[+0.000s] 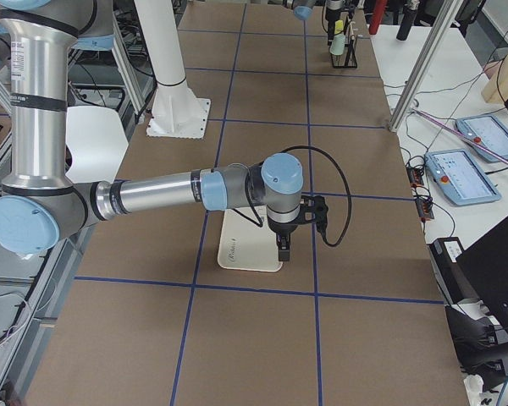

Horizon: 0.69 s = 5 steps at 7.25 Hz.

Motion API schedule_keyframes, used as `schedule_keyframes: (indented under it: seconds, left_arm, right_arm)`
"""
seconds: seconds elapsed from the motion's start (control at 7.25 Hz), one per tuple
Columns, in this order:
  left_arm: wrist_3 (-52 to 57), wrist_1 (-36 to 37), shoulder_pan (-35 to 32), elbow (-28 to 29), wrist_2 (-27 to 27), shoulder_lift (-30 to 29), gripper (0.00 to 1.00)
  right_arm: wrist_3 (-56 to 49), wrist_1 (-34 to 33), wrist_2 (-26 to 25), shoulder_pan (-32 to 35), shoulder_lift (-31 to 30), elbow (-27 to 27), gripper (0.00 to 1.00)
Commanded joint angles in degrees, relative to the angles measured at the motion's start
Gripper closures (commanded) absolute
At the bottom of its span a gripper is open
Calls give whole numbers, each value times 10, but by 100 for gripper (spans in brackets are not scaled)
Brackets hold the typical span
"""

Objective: Left arm grabs green cup and hands to right arm on tray

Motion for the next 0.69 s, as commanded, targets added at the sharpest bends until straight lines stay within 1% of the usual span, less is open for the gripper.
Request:
schedule_keyframes:
  seconds: [0.0, 0.28, 0.55]
  left_arm:
    - [-8, -30, -6, 31, 20, -12, 1]
    - [-24, -29, -6, 38, 20, -31, 1]
    - [-22, -31, -5, 43, 20, -35, 1]
  right_arm:
    - [0, 0, 0, 0, 0, -1, 0]
    - [0, -1, 0, 0, 0, -1, 1]
    - [0, -1, 0, 0, -1, -1, 1]
